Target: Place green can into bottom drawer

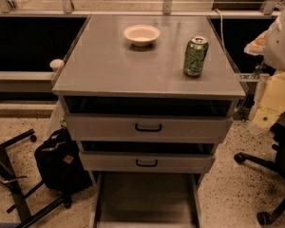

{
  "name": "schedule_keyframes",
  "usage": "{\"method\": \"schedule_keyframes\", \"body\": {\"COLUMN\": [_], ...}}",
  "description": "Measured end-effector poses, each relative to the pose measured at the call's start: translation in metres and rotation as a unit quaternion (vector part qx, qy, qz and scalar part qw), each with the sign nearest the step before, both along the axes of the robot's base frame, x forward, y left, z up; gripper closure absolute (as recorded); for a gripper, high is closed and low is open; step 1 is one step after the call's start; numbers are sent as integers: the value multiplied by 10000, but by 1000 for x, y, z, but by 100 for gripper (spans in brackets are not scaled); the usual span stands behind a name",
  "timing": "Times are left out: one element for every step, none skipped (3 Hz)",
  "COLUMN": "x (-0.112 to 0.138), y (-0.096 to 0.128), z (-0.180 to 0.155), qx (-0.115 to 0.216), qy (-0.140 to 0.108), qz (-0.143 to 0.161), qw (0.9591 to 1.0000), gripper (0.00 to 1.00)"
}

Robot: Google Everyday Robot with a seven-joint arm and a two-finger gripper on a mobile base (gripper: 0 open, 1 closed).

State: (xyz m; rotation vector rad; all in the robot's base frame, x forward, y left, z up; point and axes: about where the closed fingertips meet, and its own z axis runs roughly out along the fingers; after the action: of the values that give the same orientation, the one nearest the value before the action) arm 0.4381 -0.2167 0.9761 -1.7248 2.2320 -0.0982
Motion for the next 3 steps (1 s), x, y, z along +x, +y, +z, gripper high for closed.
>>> {"method": "schedule_keyframes", "body": {"x": [0,15,27], "y": [0,0,18], "z": [0,8,30], "qx": [1,501,951], "qy": [0,-57,-276], "qz": [0,223,444], "qw": [10000,9985,9941], "gripper": [0,0,0]}}
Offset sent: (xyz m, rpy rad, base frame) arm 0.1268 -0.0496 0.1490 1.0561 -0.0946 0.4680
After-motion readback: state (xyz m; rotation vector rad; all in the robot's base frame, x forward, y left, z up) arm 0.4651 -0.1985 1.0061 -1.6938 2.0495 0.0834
